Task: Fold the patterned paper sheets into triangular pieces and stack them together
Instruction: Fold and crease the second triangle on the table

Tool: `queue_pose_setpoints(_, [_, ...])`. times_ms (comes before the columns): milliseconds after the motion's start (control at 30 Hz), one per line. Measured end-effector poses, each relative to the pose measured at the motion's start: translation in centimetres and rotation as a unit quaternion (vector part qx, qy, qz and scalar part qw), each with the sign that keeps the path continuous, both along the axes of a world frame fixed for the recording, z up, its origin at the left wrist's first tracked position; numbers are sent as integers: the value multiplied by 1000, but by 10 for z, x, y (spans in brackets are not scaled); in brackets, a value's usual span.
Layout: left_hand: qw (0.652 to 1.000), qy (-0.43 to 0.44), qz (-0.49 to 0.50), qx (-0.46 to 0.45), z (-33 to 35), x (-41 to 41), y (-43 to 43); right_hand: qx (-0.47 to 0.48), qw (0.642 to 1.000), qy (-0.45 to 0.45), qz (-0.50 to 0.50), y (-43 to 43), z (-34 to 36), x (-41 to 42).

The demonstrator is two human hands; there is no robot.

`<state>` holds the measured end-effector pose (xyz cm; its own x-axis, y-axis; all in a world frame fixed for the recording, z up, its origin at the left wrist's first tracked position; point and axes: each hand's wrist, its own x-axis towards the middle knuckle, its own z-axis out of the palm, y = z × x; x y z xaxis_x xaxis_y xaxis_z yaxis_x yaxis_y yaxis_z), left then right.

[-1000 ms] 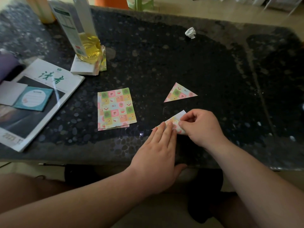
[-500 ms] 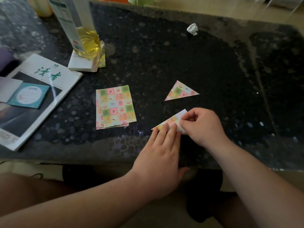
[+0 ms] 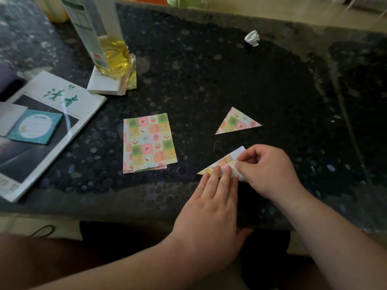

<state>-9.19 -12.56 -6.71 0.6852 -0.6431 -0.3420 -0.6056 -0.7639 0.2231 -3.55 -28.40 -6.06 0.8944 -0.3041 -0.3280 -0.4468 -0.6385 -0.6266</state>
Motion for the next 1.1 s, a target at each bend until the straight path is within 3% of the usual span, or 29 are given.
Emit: queue_pose_setpoints(1100, [1000,1,9,-19,-6,0,1,-5,1000,-16,-22,4,-5,1])
